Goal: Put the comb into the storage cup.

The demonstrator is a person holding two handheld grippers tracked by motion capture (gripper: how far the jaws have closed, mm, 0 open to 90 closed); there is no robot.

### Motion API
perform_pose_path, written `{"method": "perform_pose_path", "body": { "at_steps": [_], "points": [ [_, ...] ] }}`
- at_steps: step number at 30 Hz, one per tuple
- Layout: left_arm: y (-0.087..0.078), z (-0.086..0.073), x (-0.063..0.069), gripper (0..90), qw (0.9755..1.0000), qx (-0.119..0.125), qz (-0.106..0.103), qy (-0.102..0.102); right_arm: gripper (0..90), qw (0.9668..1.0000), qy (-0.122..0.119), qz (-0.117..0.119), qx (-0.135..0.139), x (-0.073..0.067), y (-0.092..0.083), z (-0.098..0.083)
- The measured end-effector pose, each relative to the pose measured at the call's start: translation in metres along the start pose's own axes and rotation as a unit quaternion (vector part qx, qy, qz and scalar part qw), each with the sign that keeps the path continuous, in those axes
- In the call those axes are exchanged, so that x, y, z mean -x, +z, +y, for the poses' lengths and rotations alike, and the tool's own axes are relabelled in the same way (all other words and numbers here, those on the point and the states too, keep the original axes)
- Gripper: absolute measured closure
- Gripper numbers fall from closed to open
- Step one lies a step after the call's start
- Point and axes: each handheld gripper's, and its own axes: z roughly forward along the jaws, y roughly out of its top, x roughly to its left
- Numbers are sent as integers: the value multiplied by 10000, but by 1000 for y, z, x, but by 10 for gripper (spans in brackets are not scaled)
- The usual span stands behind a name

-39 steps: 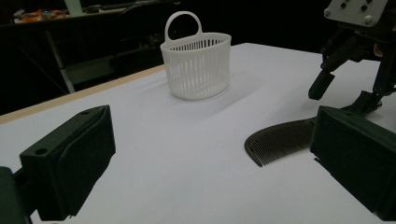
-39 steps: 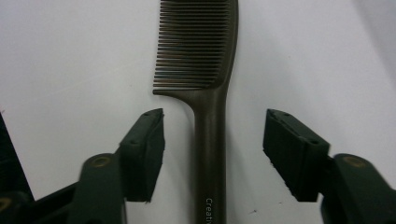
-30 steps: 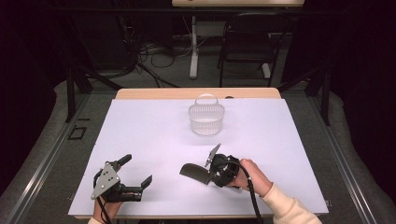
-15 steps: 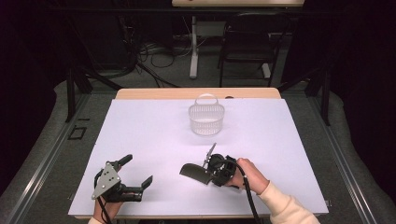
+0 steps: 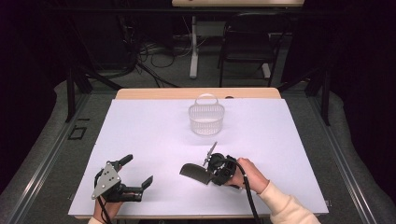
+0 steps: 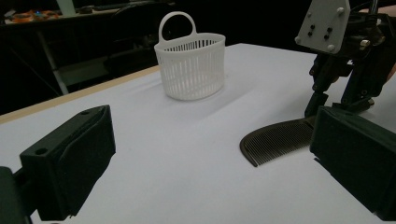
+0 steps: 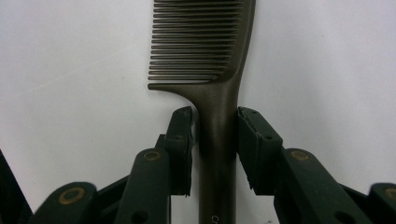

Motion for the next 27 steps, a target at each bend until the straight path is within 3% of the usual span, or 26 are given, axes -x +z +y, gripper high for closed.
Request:
{"method": "perform_pose_path", "body": {
  "at_steps": [27],
  "points": [
    [0, 0, 0, 1, 10000, -9, 20, -12, 725, 10000, 79, 18, 19, 0, -2, -1]
  ]
}}
